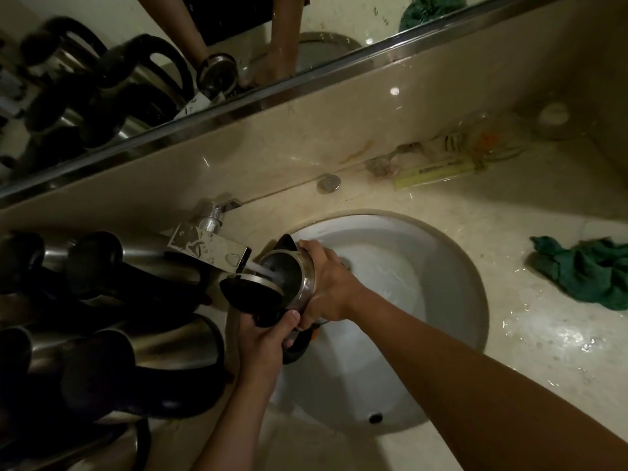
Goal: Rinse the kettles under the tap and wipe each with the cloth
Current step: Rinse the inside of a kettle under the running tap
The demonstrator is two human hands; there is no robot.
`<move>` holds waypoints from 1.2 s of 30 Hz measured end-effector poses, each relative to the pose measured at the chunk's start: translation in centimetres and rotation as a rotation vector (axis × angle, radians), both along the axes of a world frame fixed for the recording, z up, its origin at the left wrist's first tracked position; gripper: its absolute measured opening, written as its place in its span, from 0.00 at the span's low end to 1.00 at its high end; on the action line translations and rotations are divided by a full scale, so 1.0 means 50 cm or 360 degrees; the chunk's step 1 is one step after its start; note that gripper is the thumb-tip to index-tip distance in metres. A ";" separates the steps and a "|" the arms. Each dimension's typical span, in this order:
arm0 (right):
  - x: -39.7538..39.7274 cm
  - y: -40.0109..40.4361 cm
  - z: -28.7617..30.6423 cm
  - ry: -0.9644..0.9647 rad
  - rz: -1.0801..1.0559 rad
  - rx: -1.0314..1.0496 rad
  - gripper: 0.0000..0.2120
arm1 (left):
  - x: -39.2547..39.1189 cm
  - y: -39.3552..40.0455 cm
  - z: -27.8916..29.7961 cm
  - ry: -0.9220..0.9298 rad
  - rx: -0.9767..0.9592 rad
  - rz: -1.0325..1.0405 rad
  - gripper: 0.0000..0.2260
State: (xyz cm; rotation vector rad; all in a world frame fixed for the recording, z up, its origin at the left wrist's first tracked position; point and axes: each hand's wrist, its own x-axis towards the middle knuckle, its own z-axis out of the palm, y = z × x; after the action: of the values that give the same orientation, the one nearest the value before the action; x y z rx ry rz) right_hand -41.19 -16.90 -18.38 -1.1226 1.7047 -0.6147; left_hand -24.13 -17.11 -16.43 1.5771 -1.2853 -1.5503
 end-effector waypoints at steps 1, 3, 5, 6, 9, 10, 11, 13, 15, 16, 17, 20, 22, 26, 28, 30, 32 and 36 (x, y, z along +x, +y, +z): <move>0.000 -0.001 0.001 -0.0007 0.0000 -0.0002 0.66 | 0.000 0.000 0.000 -0.0001 -0.0001 0.0001 0.21; 0.000 0.000 0.000 -0.0015 -0.0004 0.0001 0.66 | 0.000 0.001 -0.001 0.0002 -0.0002 0.0000 0.21; 0.003 0.002 -0.001 -0.0016 -0.0010 0.0001 0.66 | 0.000 0.002 0.002 -0.0007 -0.0001 -0.0005 0.22; 0.004 0.002 -0.001 -0.0009 -0.0011 0.0000 0.66 | 0.000 0.001 0.003 -0.0005 0.0000 -0.0005 0.22; 0.002 -0.001 0.001 0.0006 -0.0004 -0.0010 0.66 | 0.000 0.000 0.004 0.0008 -0.0001 0.0010 0.22; 0.001 -0.001 0.003 -0.0002 -0.0005 -0.0010 0.66 | -0.002 0.000 0.005 0.0005 -0.0006 0.0009 0.22; 0.000 0.000 0.004 -0.0011 -0.0007 -0.0007 0.66 | -0.003 0.001 0.005 0.0001 -0.0006 0.0007 0.22; -0.002 0.002 0.005 -0.0017 -0.0001 -0.0004 0.66 | -0.005 0.002 0.006 -0.0011 0.0004 0.0008 0.22; -0.001 0.003 0.005 -0.0022 -0.0001 -0.0007 0.66 | -0.006 0.003 0.007 -0.0023 0.0006 0.0009 0.22; -0.001 0.003 0.004 -0.0033 -0.0006 -0.0010 0.66 | -0.005 0.003 0.008 -0.0019 0.0003 0.0011 0.22; -0.001 0.004 0.005 -0.0042 -0.0009 -0.0012 0.66 | -0.005 0.002 0.008 -0.0019 0.0000 0.0012 0.23; -0.003 0.005 0.007 -0.0044 -0.0007 -0.0005 0.66 | -0.005 0.002 0.008 -0.0025 -0.0014 -0.0003 0.22; -0.003 0.005 0.007 -0.0048 -0.0001 -0.0003 0.66 | -0.006 0.003 0.009 -0.0029 -0.0020 -0.0021 0.22; -0.001 0.005 0.003 -0.0013 0.0001 0.0003 0.66 | -0.005 0.001 0.008 -0.0041 0.0003 -0.0020 0.21; 0.001 0.005 0.005 -0.0016 -0.0007 0.0019 0.67 | -0.002 -0.003 0.008 -0.0003 0.0013 0.0002 0.21; 0.004 0.002 0.009 -0.0010 0.0003 0.0033 0.68 | 0.001 -0.007 0.009 0.0019 0.0027 0.0017 0.22; 0.006 -0.003 0.013 0.0005 0.0006 0.0047 0.68 | 0.004 -0.009 0.010 0.0022 0.0043 0.0014 0.21; 0.012 -0.010 0.014 0.0043 0.0021 0.0068 0.68 | 0.009 -0.014 0.008 0.0025 0.0056 0.0008 0.22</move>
State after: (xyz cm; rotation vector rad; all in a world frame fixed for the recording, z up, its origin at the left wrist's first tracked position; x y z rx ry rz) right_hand -40.59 -17.40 -17.68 -1.1157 1.7239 -0.5547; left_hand -23.65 -17.80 -16.02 1.5855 -1.2512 -1.5871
